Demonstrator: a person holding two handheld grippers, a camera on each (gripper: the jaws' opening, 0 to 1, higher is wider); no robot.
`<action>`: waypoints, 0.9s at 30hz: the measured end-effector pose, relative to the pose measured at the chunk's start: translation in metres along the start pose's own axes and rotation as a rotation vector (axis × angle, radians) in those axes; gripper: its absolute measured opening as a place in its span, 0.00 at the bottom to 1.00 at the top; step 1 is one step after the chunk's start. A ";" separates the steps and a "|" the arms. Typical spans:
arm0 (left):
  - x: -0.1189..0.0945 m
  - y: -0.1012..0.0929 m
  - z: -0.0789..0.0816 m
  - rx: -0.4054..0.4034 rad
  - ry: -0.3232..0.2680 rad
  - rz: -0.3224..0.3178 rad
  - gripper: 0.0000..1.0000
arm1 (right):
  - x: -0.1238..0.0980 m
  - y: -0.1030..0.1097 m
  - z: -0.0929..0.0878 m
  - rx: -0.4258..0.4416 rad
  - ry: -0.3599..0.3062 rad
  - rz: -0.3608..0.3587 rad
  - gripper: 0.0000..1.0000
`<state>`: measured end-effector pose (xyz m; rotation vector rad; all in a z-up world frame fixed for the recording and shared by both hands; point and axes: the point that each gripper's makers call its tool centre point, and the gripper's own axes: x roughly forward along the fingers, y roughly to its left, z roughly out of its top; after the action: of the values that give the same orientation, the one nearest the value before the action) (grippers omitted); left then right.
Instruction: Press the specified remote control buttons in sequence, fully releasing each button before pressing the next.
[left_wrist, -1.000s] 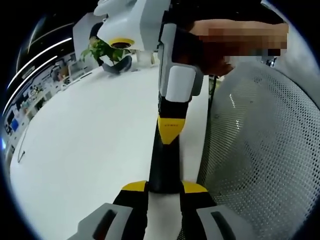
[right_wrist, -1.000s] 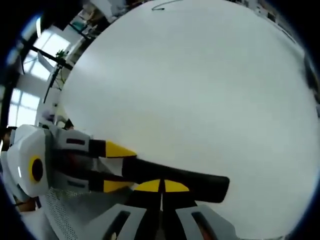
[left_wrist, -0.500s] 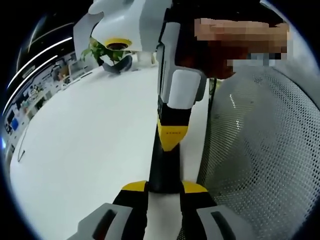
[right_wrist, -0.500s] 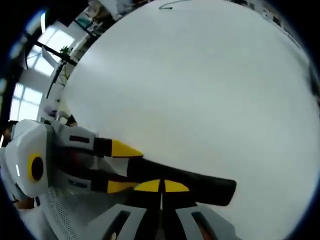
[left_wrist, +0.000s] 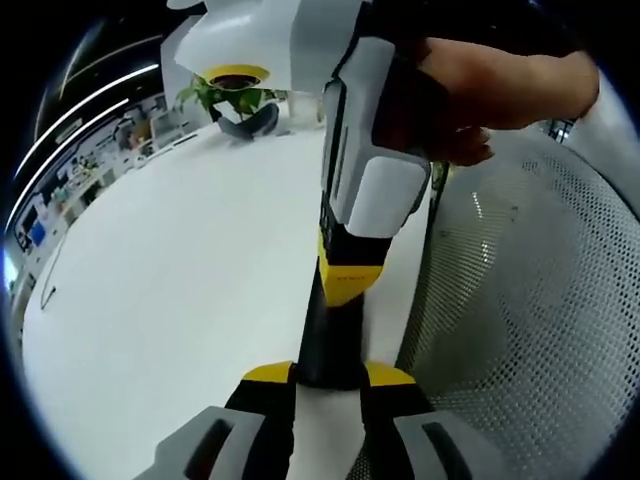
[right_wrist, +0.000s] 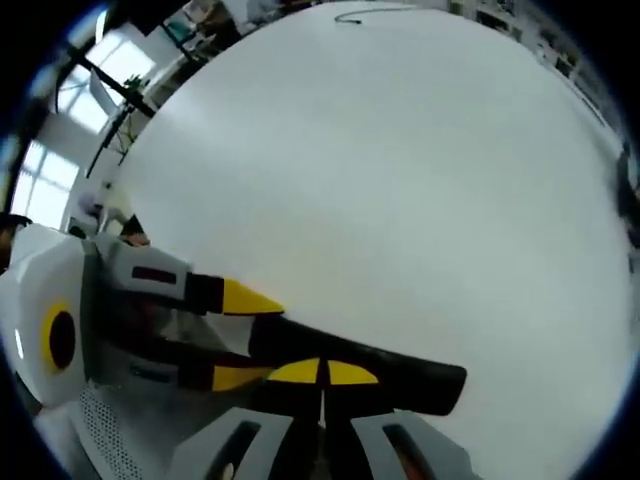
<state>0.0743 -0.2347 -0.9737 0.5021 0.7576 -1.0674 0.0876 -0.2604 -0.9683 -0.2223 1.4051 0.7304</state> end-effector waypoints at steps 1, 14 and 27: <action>0.000 0.000 0.000 0.005 -0.001 -0.001 0.23 | 0.000 -0.001 0.001 0.010 0.004 0.000 0.00; -0.001 0.001 0.001 -0.040 0.050 0.021 0.24 | 0.000 -0.003 0.003 0.107 0.023 0.049 0.00; -0.001 0.000 0.001 -0.021 0.045 0.006 0.24 | -0.067 0.003 0.041 -0.003 -0.441 0.123 0.00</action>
<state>0.0743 -0.2347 -0.9723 0.5119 0.8053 -1.0447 0.1198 -0.2572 -0.8965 0.0261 1.0026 0.8252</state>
